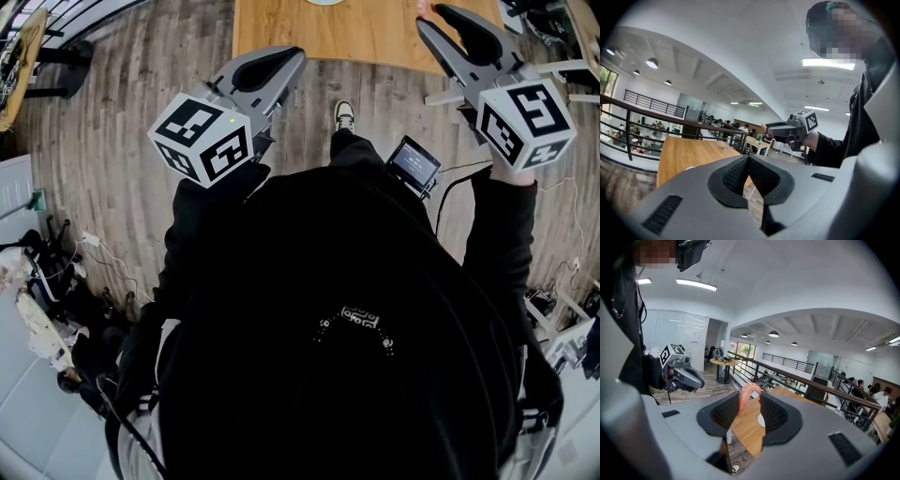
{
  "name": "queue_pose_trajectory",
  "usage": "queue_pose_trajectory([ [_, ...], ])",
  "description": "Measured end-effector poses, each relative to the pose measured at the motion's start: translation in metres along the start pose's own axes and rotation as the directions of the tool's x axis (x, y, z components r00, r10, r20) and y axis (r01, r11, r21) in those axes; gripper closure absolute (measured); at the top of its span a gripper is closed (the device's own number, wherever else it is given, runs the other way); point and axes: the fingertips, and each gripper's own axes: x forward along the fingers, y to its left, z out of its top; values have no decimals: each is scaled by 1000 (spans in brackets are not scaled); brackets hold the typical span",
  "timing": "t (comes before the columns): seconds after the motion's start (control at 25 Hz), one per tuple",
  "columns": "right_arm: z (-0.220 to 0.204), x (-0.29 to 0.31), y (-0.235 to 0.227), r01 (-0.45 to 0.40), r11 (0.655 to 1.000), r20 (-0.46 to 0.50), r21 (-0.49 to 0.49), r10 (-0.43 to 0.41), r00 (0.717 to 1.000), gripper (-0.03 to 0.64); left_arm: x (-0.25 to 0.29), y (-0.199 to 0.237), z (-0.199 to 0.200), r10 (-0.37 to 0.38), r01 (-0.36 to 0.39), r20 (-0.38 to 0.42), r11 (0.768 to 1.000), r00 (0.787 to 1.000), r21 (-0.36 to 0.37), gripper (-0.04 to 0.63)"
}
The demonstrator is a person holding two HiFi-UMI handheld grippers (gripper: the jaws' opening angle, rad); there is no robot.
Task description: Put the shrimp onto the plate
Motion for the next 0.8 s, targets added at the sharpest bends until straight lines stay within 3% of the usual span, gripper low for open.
queue_pose_trajectory([
  [0.2,2,11,-19,-14,1000,-7,-2,14,1000,463,19,10,9,6,-6,1,1000,1000,-6,589],
  [0.56,-3,79,-89,-73,997,-12,-2,73,997,463,79,73,23,62,-63,-6,997,998,-35,589],
  [0.8,0,91,-116,-113,994,-9,3,113,993,463,105,80,38,86,-86,-14,995,996,-42,589],
])
